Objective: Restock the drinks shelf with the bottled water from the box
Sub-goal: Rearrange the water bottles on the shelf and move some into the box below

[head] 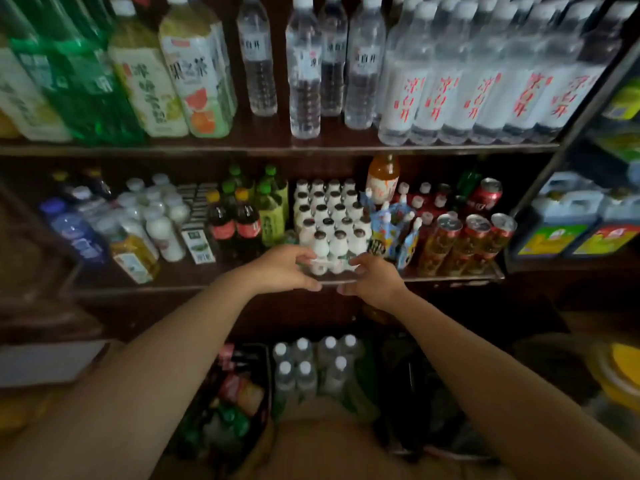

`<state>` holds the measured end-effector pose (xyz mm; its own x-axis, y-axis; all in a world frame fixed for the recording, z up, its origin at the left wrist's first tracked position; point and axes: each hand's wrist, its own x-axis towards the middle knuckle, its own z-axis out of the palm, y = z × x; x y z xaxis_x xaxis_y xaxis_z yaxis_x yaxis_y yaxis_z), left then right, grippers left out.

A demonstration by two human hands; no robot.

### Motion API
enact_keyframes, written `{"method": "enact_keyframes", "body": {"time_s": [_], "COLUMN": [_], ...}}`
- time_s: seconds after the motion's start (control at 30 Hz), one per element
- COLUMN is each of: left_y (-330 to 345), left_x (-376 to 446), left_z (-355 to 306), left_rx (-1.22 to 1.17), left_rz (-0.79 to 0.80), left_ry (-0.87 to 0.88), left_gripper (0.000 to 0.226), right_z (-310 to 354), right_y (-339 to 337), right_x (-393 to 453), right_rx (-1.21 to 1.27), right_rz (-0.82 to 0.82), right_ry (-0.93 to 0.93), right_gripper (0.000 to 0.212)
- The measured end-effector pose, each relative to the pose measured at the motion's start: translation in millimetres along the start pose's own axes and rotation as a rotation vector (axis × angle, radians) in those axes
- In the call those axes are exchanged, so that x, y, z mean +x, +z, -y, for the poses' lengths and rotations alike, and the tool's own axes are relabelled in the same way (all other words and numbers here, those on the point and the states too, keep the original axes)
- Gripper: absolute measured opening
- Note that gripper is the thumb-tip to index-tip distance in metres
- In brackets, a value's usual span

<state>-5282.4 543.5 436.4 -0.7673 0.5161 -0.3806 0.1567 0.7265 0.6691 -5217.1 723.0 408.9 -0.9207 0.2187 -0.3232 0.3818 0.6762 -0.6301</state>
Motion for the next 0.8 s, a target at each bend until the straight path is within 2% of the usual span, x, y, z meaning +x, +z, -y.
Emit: {"method": "enact_keyframes", "body": {"time_s": [0.2, 0.37, 0.5, 0.8], "left_y": [108.3, 199.6, 250.6, 325.0], "left_x": [28.5, 66.5, 98.4, 173.4], "left_z": [72.6, 139.9, 182.1, 249.3], "left_rx": [-0.039, -0.022, 0.012, 0.183], "left_rz": [0.119, 0.156, 0.16, 0.164], "left_ry": [-0.071, -0.076, -0.026, 0.035], "left_gripper": [0.075, 0.078, 0.081, 0.093], "right_z": [-94.4, -176.5, -232.4, -346.2], "right_y": [93.3, 169.2, 217.1, 328.5], "right_x": [1.9, 18.8, 32.3, 87.3], "right_rx": [0.051, 0.034, 0.016, 0.19], "right_rz": [0.098, 0.089, 0.112, 0.113], "right_ry": [0.122, 0.179, 0.152, 0.311], "right_gripper": [0.068, 0.067, 0.055, 0.062]}}
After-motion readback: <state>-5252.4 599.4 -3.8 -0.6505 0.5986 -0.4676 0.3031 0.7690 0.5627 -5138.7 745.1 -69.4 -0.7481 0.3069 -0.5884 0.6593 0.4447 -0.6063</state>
